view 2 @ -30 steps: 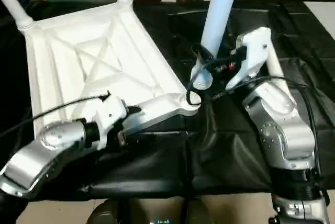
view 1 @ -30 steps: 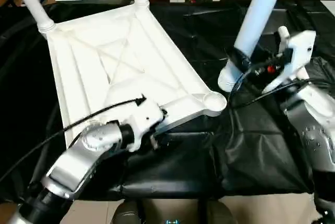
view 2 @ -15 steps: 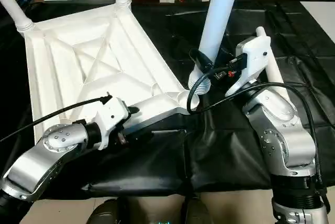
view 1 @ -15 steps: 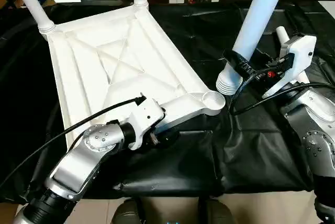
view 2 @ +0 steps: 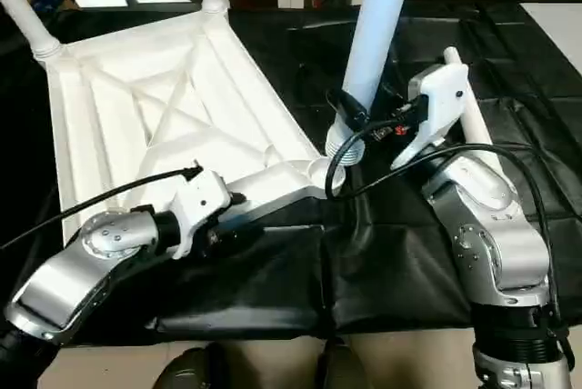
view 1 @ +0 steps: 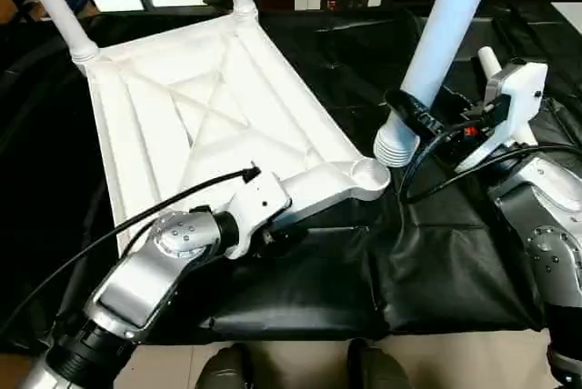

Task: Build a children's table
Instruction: Pick table leg, then insert table leg to table base

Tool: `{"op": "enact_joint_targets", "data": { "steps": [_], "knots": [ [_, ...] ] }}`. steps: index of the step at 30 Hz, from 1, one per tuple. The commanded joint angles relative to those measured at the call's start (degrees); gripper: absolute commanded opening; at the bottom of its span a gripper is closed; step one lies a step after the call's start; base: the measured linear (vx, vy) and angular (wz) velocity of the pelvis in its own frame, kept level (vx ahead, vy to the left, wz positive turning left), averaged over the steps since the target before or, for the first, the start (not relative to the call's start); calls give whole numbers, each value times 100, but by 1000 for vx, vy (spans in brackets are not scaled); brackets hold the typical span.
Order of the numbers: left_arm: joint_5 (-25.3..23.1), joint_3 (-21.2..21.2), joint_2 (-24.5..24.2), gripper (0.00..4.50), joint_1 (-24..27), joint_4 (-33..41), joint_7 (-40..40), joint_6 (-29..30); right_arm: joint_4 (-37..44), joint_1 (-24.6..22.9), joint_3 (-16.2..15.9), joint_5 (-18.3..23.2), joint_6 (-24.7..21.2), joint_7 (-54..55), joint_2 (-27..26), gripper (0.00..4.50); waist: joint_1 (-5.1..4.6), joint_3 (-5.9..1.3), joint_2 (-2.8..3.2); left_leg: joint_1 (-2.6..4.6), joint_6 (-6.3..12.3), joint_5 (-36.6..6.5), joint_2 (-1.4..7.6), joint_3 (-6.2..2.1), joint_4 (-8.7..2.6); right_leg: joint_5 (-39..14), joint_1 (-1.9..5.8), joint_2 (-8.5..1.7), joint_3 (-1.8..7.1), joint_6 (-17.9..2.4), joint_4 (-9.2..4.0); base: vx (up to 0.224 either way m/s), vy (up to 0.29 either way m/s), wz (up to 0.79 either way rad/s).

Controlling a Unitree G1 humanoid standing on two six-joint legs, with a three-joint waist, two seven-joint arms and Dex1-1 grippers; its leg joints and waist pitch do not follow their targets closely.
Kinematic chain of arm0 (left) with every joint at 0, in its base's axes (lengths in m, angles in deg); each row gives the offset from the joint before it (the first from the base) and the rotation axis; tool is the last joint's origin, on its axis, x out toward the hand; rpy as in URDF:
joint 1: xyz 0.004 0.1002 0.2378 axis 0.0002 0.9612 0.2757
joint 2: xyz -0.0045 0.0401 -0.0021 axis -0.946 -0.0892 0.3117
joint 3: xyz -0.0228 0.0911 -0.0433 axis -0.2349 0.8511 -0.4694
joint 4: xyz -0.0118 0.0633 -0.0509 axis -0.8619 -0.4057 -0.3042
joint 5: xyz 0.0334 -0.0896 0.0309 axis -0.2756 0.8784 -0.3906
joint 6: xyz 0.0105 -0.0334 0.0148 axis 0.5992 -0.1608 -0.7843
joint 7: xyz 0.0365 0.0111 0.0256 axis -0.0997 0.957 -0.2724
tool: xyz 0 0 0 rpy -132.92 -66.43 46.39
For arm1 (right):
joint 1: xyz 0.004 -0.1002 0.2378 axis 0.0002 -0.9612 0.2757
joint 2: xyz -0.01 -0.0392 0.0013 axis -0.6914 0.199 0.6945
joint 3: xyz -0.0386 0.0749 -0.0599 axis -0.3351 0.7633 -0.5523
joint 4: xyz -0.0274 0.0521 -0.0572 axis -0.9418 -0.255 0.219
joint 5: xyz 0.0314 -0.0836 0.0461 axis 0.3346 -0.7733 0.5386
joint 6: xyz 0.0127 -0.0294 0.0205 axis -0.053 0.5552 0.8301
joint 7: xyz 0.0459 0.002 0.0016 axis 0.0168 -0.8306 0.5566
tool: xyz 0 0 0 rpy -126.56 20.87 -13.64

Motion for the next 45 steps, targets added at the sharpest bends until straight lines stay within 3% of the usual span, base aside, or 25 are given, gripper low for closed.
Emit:
{"op": "enact_joint_targets", "data": {
  "steps": [1, 14, 23, 28, 31, 37, 43, 45],
  "knots": [
    [-75, 109, -79, 225, 81, -197, -65, 194, 81, 30, 95, -4, 39, -39, 46, 180, -10, -486, -61, 168, 268, -1650, -57, 65, -378, -2206, 336, 30, 47, -836, -382, 0, 0, 0],
    [-70, 65, -35, 105, 116, -266, -167, 404, 42, 53, 109, 24, -49, -96, 2, 180, -20, -485, -69, 164, 243, -1744, -59, 58, -390, -2350, 322, 33, 41, -749, -405, 0, 0, 0],
    [-121, 160, 4, 17, 233, -335, -214, 387, -189, 41, 471, 475, -342, 134, -254, 180, -35, -460, -86, 170, 254, -1845, -61, 56, -403, -2581, 291, 30, 39, -678, -439, 0, 0, 0],
    [-198, 195, -16, 0, 410, -385, -146, 364, -529, 10, 361, 314, -323, 250, -437, 180, -68, -439, -103, 136, 210, -1872, -67, 42, -429, -2741, 293, 24, 32, -577, -448, 0, 0, 0],
    [-222, 146, -57, 0, 459, -353, -79, 456, -528, -72, 209, 274, -327, 32, -391, 180, -70, -442, -107, 159, 199, -1936, -62, 46, -428, -2754, 279, 29, 40, -564, -462, 0, 0, 0],
    [-315, -21, -312, 0, 570, -119, -94, 662, -461, -85, 299, 710, -490, -212, -537, 180, -120, -413, -99, 139, 240, -1964, -62, 30, -448, -2742, 283, 20, 35, -552, -460, 0, 0, 0],
    [-306, -23, -566, 0, 691, 322, -290, 798, -490, -63, 302, 723, -336, -353, -617, 180, -196, -405, -70, 125, 228, -1861, -61, 22, -456, -2431, 294, 24, 38, -698, -432, 0, 0, 0],
    [-273, -47, -618, 0, 718, 417, -327, 759, -491, -46, 315, 728, -332, -370, -624, 180, -206, -411, -86, 123, 267, -1739, -64, 35, -450, -2235, 307, 31, 39, -771, -419, 0, 0, 0]
  ]
}}
